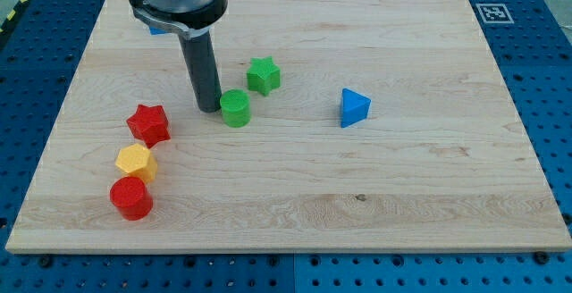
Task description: Move the red star towards the green star
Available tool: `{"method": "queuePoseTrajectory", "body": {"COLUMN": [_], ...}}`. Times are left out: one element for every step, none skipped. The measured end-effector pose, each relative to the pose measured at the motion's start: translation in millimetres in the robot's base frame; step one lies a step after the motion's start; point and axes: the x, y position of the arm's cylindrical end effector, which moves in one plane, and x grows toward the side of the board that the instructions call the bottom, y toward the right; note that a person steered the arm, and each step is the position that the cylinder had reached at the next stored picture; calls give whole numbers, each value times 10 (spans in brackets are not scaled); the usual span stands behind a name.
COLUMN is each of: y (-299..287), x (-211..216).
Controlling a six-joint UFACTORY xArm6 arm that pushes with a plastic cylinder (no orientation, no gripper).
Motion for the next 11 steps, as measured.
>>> {"method": "queuePoseTrajectory", "body": {"y": [218, 513, 551, 152, -405, -1210, -1691, -1453, -1110, -901, -717], "x": [103, 243, 276, 113, -155, -206, 155, 619, 648, 455, 384]}}
